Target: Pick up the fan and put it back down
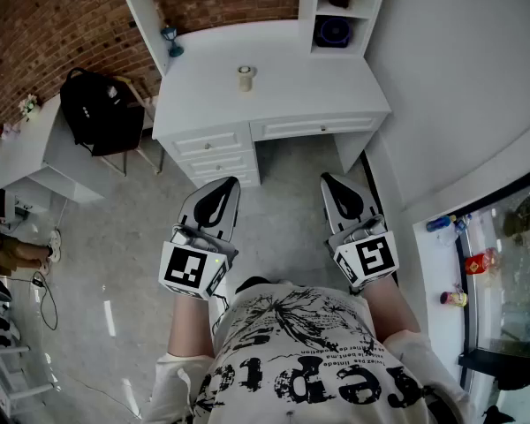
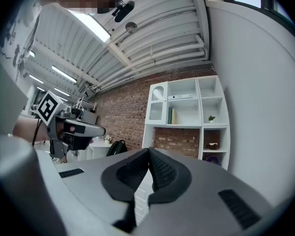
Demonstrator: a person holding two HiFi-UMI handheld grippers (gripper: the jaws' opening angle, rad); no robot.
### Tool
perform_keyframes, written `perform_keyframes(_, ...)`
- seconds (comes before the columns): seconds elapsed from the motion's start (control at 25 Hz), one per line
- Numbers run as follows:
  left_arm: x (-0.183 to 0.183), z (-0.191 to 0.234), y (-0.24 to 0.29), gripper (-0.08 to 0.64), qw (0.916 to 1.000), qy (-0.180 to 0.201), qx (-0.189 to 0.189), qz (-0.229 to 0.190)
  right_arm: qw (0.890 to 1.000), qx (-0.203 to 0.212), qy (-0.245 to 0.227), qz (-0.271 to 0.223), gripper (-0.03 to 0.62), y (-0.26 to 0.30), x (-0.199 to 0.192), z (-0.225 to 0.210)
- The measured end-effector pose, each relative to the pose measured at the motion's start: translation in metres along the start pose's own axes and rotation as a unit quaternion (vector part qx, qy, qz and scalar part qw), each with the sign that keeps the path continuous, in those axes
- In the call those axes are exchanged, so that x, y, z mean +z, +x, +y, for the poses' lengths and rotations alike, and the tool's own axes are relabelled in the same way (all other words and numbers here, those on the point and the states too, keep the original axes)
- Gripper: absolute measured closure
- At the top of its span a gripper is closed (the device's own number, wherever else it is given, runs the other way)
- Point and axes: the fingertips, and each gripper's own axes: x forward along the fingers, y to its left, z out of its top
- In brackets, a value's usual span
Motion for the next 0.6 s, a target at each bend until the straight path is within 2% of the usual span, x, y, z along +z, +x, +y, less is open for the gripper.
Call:
perform_keyframes(0.44,-0.006,0.007,0.019,0.546,1.0,-0.004,0.004,0.004,1.0,0.001,0.001,0.0,0.58,0.014,-0.005,-0.016)
perform_keyframes(0.6,-0.009,0.012,0.027,0.546,0.9999,-0.012,0.008,0.007,1.0,-0.003,0.025,-0.009,0.578,0.018,-0.006,-0.024)
